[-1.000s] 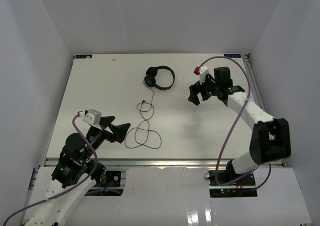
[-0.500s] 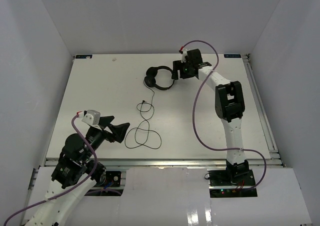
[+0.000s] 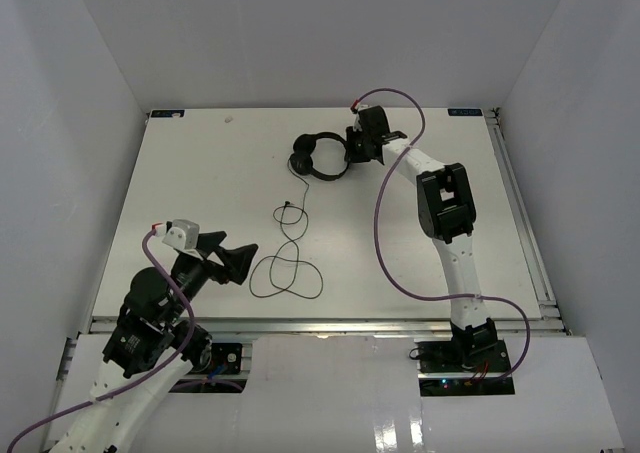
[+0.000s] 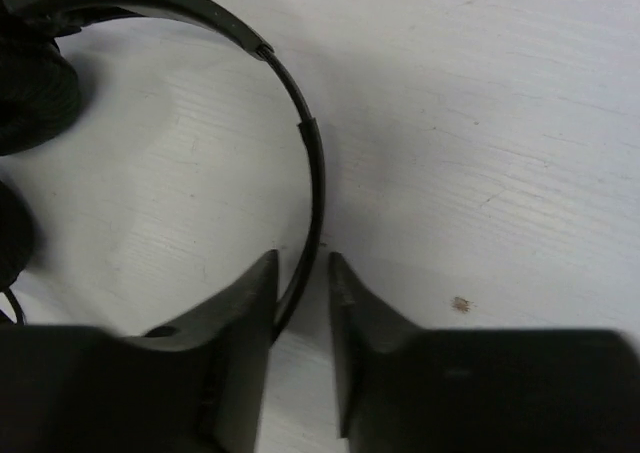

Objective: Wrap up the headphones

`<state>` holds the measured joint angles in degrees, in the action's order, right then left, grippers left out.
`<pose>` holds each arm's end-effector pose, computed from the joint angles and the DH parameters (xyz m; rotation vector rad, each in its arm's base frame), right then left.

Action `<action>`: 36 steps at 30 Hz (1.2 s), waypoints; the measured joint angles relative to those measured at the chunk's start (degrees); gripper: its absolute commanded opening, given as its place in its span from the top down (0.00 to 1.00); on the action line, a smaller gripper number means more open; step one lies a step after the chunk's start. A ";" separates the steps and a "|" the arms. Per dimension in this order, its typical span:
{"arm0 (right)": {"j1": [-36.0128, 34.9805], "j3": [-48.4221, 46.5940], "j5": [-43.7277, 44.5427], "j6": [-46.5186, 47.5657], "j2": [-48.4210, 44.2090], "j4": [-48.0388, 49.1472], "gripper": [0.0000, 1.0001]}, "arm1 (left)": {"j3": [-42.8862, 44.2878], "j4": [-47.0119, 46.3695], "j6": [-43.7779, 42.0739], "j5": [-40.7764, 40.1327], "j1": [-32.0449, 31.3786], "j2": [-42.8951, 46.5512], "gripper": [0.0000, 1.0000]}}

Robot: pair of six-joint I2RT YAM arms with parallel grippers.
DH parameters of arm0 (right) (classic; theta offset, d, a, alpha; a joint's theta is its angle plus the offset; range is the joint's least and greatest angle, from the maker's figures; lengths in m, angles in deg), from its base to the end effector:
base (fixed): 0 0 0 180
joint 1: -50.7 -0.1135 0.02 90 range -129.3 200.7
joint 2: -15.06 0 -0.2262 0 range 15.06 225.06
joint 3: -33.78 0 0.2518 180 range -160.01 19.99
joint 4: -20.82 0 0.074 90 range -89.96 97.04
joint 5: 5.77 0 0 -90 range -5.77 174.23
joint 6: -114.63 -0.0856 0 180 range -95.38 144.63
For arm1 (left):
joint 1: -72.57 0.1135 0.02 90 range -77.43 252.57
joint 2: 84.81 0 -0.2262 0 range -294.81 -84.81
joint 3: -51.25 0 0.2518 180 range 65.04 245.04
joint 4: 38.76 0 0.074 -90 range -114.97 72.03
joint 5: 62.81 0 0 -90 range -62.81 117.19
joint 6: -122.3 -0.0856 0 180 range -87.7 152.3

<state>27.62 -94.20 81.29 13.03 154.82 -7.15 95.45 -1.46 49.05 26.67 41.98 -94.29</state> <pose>0.5151 0.2243 0.1062 -0.2566 2.2773 0.3764 0.1410 -0.0824 0.2870 0.1920 1.6414 -0.6274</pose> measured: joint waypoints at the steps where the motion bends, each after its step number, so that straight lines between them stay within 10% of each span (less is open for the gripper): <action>1: -0.02 0.32 0.06 -0.10 -0.01 0.49 0.90 | 0.00 0.00 0.00 -0.08 0.00 0.02 0.02; 11: -1.66 12.68 -0.27 1.20 -8.10 3.95 0.92 | 0.00 -0.58 0.41 -0.31 0.00 -1.66 0.02; 19: -0.50 39.39 -2.45 3.94 -44.45 5.26 0.92 | -0.32 -5.60 0.07 8.80 0.00 -13.52 0.02; 26: 10.44 45.39 -11.11 6.39 -69.24 6.44 0.92 | -0.69 -15.41 -2.43 19.98 -2.64 -31.51 0.02; 36: 22.79 47.45 -24.81 7.00 -76.19 1.54 0.92 | -1.93 -33.88 -14.38 22.73 -12.56 -45.05 0.02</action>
<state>50.41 -46.75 56.48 20.04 78.64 -5.61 93.53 -35.34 34.68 49.40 29.43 -139.35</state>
